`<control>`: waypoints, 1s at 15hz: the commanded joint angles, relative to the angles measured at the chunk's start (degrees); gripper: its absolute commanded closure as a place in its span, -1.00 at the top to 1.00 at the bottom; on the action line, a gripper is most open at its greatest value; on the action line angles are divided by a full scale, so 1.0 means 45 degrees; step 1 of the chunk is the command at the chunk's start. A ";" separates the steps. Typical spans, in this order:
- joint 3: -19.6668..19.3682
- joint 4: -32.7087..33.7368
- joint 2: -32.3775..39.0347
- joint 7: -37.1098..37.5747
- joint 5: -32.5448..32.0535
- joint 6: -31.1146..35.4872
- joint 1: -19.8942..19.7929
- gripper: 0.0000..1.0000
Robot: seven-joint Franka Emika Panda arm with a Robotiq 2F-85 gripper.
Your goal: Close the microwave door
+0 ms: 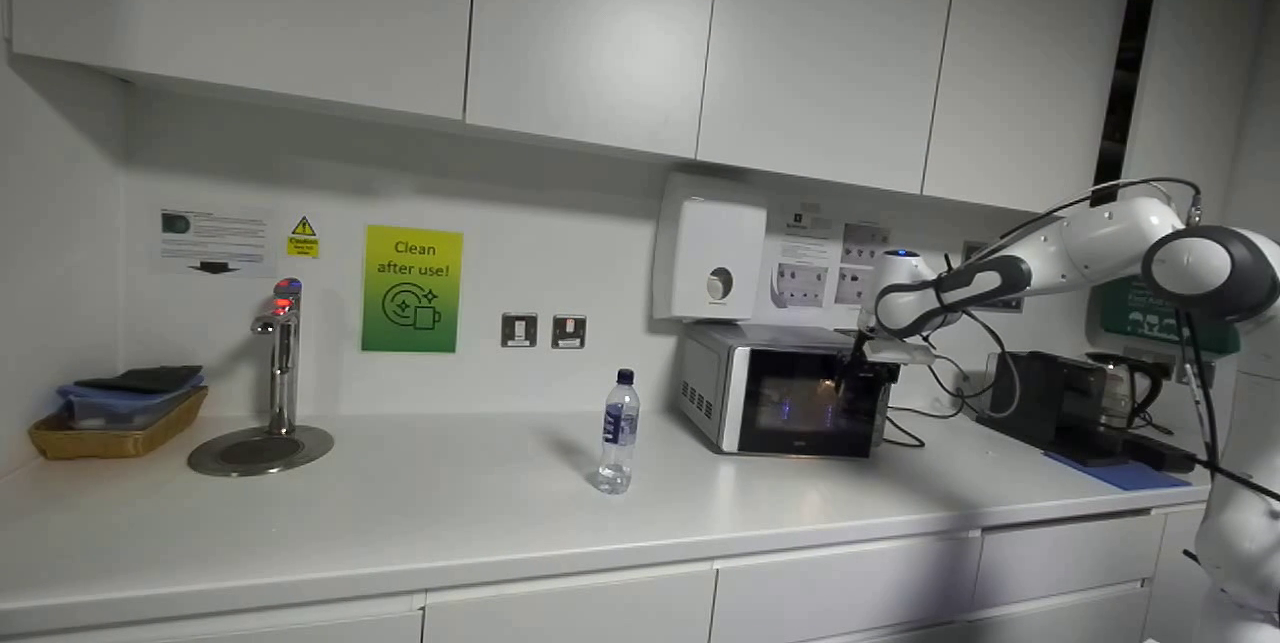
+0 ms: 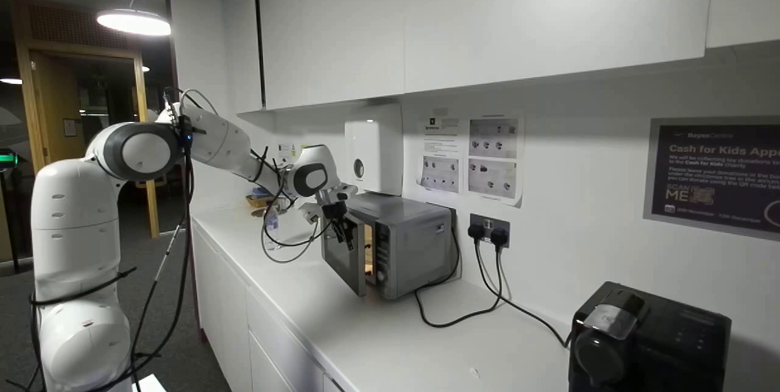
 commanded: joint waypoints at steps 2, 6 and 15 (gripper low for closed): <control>-0.0276 0.0924 0.0526 0.0140 -0.0316 -0.0459 0.0323 1.00; -0.0337 0.1246 0.0793 0.0078 -0.0325 -0.0485 0.0394 1.00; -0.0507 0.1765 0.1169 -0.0442 -0.0293 -0.0461 0.0427 1.00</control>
